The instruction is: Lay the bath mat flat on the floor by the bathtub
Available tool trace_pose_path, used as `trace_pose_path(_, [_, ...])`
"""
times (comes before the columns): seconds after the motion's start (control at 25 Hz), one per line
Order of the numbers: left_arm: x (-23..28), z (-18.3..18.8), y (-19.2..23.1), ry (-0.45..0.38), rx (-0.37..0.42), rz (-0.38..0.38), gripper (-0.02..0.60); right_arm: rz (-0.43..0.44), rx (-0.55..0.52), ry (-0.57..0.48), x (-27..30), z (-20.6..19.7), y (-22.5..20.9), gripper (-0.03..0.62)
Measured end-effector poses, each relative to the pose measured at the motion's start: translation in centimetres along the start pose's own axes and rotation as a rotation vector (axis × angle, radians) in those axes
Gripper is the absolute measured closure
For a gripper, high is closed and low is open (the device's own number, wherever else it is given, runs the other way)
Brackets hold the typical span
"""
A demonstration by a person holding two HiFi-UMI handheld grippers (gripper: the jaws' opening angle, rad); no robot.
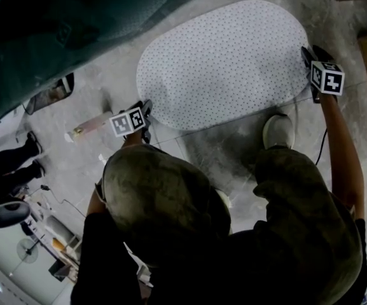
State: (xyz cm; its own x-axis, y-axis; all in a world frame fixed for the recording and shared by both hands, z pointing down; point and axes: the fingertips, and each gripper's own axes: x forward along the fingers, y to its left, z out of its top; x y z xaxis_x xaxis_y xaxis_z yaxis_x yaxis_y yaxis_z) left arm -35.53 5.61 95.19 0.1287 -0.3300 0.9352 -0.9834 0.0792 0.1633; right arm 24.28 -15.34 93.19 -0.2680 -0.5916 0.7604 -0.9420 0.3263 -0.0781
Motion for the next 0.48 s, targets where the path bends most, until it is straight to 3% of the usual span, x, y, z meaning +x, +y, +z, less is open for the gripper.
trace_pose_path(0.2, [0.2,-2.1,-0.2,0.05,0.044,-0.024,0.396,-0.031,-0.002,0.022,-0.2,-1.9,-0.2,0.381])
trace_pose_path(0.48, [0.1,-2.1,-0.2,0.034,0.041,-0.027,0.397,-0.096,0.04,0.009,-0.7,-2.7,-2.3,0.381])
